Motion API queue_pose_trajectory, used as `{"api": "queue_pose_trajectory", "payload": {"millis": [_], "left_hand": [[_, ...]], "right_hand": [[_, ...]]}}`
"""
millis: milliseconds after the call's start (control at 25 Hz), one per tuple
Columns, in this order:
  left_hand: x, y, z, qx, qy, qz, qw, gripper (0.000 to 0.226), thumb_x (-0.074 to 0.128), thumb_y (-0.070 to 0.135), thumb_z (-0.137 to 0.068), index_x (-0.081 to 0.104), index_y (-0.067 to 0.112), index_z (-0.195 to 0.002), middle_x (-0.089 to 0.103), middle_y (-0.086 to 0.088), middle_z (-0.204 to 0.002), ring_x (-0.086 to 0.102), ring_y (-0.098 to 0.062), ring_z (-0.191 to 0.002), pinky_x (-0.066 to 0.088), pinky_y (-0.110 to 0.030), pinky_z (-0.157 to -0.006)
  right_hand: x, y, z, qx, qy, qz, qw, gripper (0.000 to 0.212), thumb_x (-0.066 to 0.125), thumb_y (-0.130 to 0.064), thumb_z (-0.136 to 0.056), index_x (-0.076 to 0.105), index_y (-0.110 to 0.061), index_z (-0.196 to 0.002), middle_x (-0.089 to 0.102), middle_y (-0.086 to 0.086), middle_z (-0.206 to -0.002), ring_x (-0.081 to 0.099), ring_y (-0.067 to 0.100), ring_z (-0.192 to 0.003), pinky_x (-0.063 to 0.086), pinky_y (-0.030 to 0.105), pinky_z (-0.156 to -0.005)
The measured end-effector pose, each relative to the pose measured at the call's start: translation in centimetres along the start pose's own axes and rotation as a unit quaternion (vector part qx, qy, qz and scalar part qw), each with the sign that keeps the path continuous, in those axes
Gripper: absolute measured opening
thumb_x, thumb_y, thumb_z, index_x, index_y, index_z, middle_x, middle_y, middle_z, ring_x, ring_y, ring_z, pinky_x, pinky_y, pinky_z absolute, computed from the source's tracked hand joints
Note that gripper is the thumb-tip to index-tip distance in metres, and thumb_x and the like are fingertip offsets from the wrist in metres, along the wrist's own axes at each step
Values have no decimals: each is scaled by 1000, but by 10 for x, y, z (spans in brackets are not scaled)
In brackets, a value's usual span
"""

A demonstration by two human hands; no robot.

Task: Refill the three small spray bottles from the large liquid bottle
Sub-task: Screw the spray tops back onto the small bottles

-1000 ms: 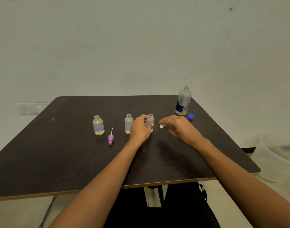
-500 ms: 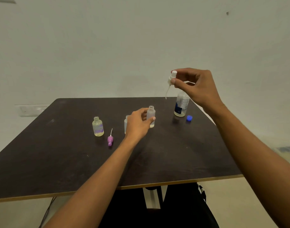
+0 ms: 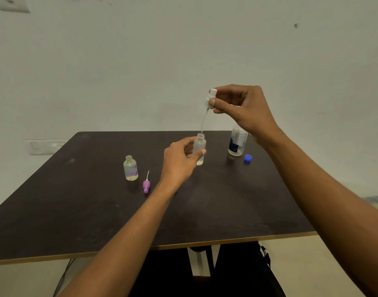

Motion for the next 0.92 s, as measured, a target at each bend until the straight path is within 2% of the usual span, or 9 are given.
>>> {"api": "queue_pose_trajectory", "payload": {"millis": [80,320,440,640,920], "left_hand": [[-1,3,2,0,3,5,1000,53,79,30,-91,63,22,-141,71,1,-133,64,-3,-108,49,-21,-95],[-5,7,6,19,12,12,1000,49,79,31,-91,66,23,-137,74,4,-127,64,0,-102,51,-15,-93],[-6,9,8,26,13,13,999,47,79,32,-91,67,24,-136,74,5,-126,64,0,-101,45,-4,-83],[-10,11,10,32,16,9,999,48,79,34,-91,67,27,-137,75,7,-125,62,5,-95,39,2,-74],[-11,13,12,37,15,15,999,48,77,35,-93,66,28,-139,73,6,-129,62,1,-106,42,-8,-83]], "right_hand": [[3,3,3,8,-5,-3,1000,32,82,-21,-92,77,-8,-121,81,1,-103,79,11,-94,61,21,-82],[12,19,15,39,-43,8,998,34,82,-21,-91,77,-8,-122,81,4,-104,79,12,-94,62,23,-82],[20,26,21,50,-66,18,996,35,82,-22,-91,77,-9,-122,80,3,-107,78,11,-97,63,25,-84],[25,28,23,52,-75,23,996,34,81,-23,-92,77,-10,-124,80,1,-109,78,8,-97,63,23,-84],[23,29,22,48,-79,33,995,34,81,-23,-93,77,-9,-124,80,1,-108,78,8,-96,60,19,-81]]}}
Point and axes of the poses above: each hand's wrist, its own z-axis away from the middle knuckle, its own x-axis out of the palm, y = z × x, the point moved 3 cm from there along -z, towards the middle knuckle
